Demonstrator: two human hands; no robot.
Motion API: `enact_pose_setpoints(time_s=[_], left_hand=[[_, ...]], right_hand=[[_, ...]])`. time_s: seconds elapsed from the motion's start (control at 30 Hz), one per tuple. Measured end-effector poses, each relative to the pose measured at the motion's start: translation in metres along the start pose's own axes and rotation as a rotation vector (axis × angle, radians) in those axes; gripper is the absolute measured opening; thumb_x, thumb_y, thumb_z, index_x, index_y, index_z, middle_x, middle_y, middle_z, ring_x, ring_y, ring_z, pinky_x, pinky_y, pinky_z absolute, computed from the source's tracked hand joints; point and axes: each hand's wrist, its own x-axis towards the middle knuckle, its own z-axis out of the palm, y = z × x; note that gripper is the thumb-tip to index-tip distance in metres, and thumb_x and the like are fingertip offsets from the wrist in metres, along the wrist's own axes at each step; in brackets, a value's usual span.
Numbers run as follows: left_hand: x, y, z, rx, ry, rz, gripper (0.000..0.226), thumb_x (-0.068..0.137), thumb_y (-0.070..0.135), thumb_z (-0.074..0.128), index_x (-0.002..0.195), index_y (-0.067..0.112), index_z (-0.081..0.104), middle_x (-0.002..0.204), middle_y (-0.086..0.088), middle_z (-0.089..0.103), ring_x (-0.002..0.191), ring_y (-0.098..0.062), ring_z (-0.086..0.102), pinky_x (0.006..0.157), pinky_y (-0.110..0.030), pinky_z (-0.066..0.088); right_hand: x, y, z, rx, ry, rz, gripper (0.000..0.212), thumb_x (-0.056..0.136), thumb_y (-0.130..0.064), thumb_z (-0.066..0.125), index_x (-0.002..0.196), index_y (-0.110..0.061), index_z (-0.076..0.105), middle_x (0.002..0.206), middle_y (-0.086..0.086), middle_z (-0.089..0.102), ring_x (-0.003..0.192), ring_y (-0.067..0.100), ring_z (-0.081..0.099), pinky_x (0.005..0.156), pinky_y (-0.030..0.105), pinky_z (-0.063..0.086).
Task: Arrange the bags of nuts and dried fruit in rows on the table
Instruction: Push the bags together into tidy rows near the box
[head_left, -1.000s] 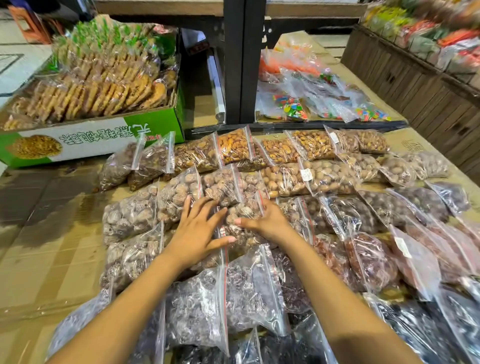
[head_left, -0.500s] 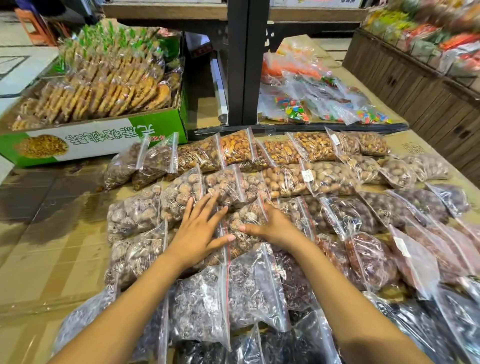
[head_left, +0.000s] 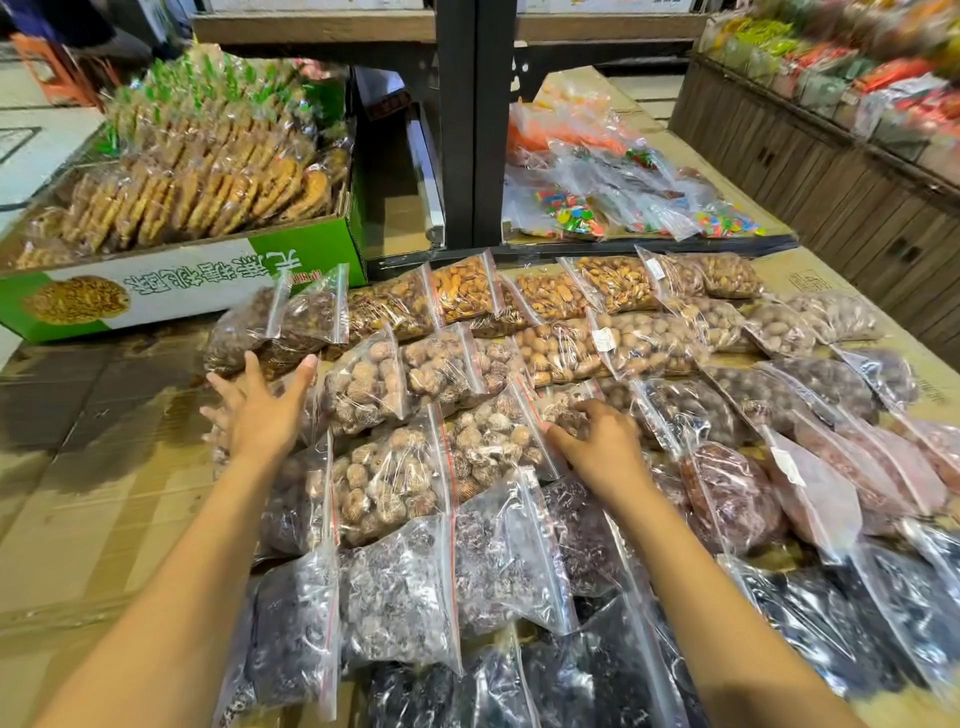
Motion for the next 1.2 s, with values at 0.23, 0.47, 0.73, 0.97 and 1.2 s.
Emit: enact_pose_setpoints(time_s=[0.23, 0.47, 0.73, 0.97, 1.2], left_hand=[[0.007, -0.007, 0.020, 0.078, -0.272, 0.146, 0.102, 0.065, 0.098, 0.021, 0.149, 0.040, 0.023, 0.155, -0.001, 0.034, 0.147, -0.031, 0.018, 0.115, -0.062, 0.015], [0.001, -0.016, 0.021, 0.127, -0.271, 0.203, 0.101, 0.064, 0.097, 0.025, 0.149, 0.042, 0.021, 0.153, -0.008, 0.036, 0.147, -0.036, 0.011, 0.113, -0.067, 0.011], [0.008, -0.014, 0.025, 0.176, -0.235, 0.106, 0.104, 0.051, 0.104, 0.017, 0.143, 0.057, 0.015, 0.161, -0.008, 0.016, 0.146, -0.045, 0.005, 0.108, -0.074, 0.004], [0.003, -0.017, 0.005, -0.020, -0.247, 0.160, 0.095, 0.072, 0.090, 0.031, 0.148, 0.049, -0.007, 0.162, -0.007, 0.002, 0.146, -0.042, -0.004, 0.110, -0.068, -0.007], [0.033, -0.082, -0.012, -0.027, -0.201, 0.062, 0.104, 0.071, 0.083, 0.043, 0.152, 0.038, -0.005, 0.162, -0.007, -0.009, 0.146, -0.042, -0.006, 0.115, -0.063, -0.003]], right_hand=[[-0.008, 0.011, 0.014, -0.152, 0.031, -0.031, 0.057, 0.086, -0.050, 0.060, 0.130, -0.016, 0.051, 0.129, 0.003, 0.053, 0.126, 0.022, 0.042, 0.107, 0.042, 0.038], [-0.009, 0.010, 0.016, -0.172, 0.071, -0.051, 0.053, 0.084, -0.051, 0.061, 0.127, -0.021, 0.053, 0.127, 0.001, 0.055, 0.121, 0.021, 0.046, 0.102, 0.042, 0.041], [-0.012, 0.006, 0.011, 0.054, -0.002, 0.066, 0.037, 0.085, -0.031, 0.066, 0.118, -0.022, 0.055, 0.106, 0.007, 0.066, 0.083, 0.029, 0.065, 0.075, 0.050, 0.057], [-0.010, -0.028, 0.000, 0.209, 0.056, 0.033, 0.037, 0.091, -0.021, 0.062, 0.124, -0.008, 0.053, 0.101, 0.005, 0.067, 0.050, 0.013, 0.048, 0.047, 0.027, 0.051], [0.024, -0.118, 0.029, 0.147, -0.143, -0.113, 0.081, 0.087, -0.044, 0.061, 0.150, -0.013, 0.021, 0.146, 0.006, 0.041, 0.129, 0.030, 0.046, 0.092, 0.036, 0.049]])
